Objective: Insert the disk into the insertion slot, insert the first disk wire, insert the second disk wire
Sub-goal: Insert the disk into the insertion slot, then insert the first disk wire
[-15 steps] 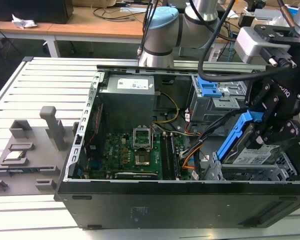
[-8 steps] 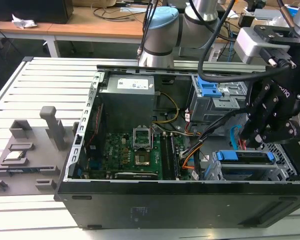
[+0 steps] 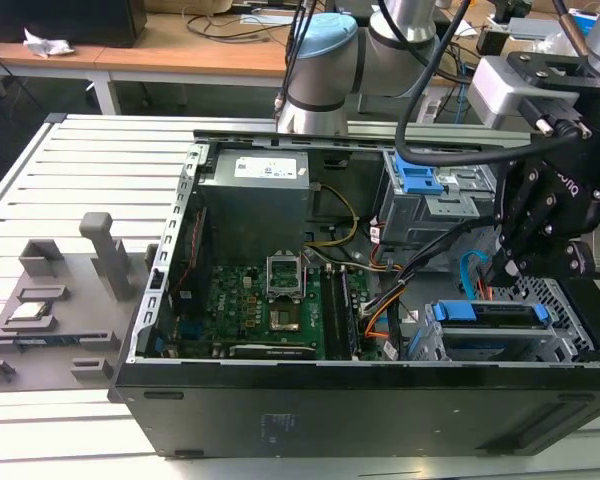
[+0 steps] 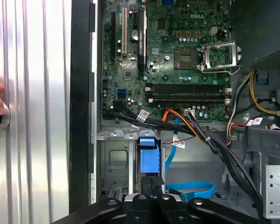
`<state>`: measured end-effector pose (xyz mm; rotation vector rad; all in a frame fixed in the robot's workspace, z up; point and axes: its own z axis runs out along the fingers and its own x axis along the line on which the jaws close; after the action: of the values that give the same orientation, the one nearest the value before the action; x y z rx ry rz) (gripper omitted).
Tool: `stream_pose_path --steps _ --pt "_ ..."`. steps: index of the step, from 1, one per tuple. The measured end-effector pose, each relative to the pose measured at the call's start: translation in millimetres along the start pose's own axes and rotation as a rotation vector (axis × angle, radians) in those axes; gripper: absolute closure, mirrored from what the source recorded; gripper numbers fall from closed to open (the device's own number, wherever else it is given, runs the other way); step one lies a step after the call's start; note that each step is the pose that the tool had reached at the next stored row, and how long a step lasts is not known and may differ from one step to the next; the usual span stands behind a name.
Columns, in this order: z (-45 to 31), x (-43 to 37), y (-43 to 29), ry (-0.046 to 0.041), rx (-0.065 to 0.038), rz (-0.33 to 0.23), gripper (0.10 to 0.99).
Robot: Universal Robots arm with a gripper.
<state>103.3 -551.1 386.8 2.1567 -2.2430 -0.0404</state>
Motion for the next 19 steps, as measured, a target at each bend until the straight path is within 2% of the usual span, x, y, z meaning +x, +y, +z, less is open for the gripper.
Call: stream_pose_path --steps 14,17,19 --pt "1.6 -0.1 -1.7 -0.0004 0.000 0.000 0.980" --pt "3.0 -3.0 -16.3 0.0004 -0.002 0.000 0.980" --pt "4.2 -6.7 -22.2 0.0002 -0.004 0.000 0.980"
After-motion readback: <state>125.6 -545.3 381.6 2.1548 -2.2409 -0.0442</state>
